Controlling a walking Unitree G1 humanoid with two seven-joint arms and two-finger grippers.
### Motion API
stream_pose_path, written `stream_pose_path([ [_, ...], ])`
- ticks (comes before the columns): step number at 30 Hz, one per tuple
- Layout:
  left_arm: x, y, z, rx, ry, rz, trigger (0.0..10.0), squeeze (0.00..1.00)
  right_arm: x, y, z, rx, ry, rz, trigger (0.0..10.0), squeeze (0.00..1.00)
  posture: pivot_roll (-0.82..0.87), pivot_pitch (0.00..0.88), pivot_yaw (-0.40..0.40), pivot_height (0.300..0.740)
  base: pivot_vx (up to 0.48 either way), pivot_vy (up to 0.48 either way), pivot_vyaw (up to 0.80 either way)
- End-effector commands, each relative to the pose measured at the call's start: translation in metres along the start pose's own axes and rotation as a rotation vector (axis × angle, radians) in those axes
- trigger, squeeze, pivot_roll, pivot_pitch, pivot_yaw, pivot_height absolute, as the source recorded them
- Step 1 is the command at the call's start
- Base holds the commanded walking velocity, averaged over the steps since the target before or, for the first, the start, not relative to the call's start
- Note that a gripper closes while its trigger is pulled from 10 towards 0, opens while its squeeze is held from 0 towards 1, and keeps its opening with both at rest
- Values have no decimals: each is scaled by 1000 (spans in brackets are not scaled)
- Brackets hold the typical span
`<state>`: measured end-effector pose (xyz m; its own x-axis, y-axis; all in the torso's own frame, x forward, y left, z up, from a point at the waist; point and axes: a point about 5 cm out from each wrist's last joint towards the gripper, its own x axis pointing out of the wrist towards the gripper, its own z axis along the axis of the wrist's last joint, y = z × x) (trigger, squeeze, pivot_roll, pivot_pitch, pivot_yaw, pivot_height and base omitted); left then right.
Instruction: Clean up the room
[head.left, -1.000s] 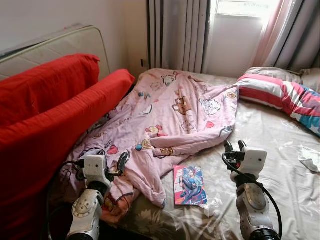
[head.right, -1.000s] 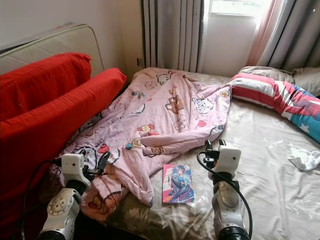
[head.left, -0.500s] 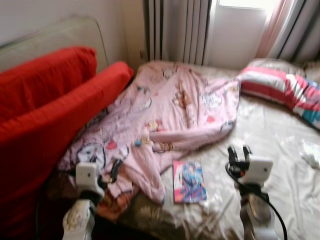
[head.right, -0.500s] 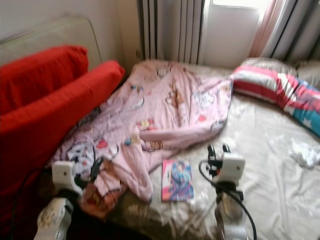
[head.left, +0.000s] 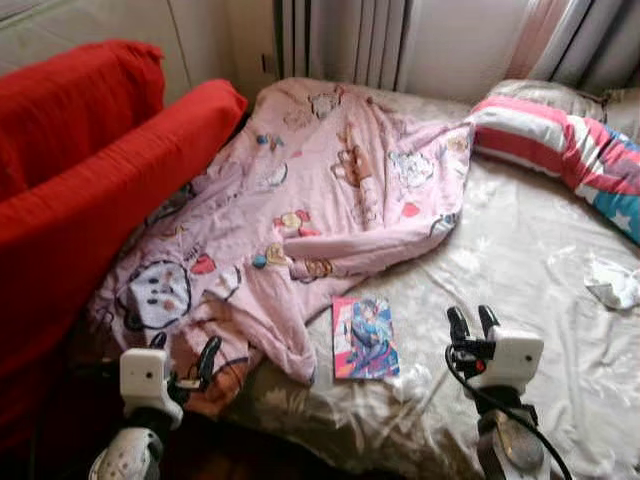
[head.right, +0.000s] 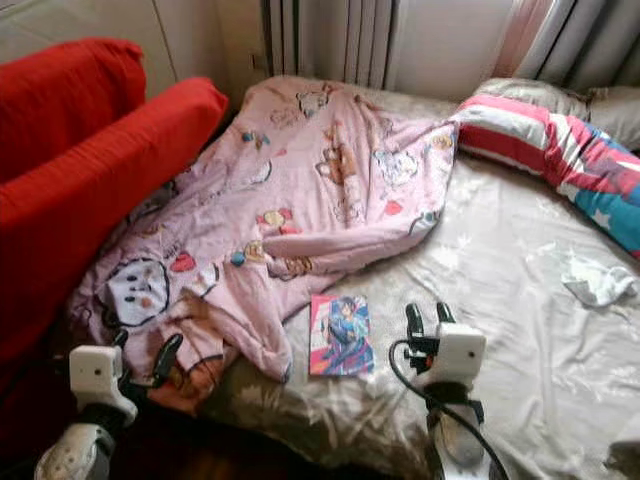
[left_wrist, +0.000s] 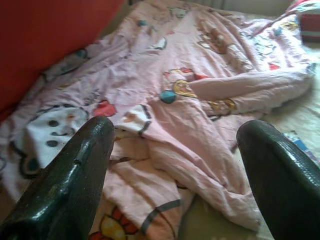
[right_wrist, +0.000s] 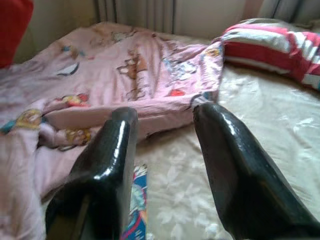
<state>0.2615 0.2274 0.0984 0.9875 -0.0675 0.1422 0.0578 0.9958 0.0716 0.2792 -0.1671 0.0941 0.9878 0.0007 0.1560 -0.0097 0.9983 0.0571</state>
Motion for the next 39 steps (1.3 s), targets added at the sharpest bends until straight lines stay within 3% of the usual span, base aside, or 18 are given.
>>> stream_pose_path([
  [1,-5,-1,0,-2,17,-16,10000,0,-3,-1,1,-1,13,4,10000,0,27,328,-100,740,0,0,0],
  [8,-10,-14,-4,-28,39,-30,10000,0,-5,-18,1,-16,16,-49,10000,0,3,305,-51,740,0,0,0],
  [11,-10,-27,-8,-55,78,-69,10000,0,-10,-30,4,-20,22,-112,10000,0,-33,304,-5,740,0,0,0],
  [16,3,-40,-4,-81,91,-124,10000,0,-15,-43,8,-28,19,-195,10000,0,-101,312,31,740,0,0,0],
  [22,18,-33,-7,-75,94,-111,10000,0,-12,-37,12,-29,10,-182,10000,0,-153,281,3,740,0,0,0],
  [23,26,-33,-5,-74,85,-101,10000,0,-6,-33,14,-31,13,-144,10000,0,-131,261,-7,740,0,0,0],
  [26,30,-34,1,-74,65,-96,10000,0,3,-31,14,-30,12,-109,10000,0,-112,246,0,740,0,0,0],
  [39,18,-27,-3,-107,75,-46,10000,0,-1,-29,11,-18,29,-116,10000,0,-81,245,-1,740,0,0,0],
])
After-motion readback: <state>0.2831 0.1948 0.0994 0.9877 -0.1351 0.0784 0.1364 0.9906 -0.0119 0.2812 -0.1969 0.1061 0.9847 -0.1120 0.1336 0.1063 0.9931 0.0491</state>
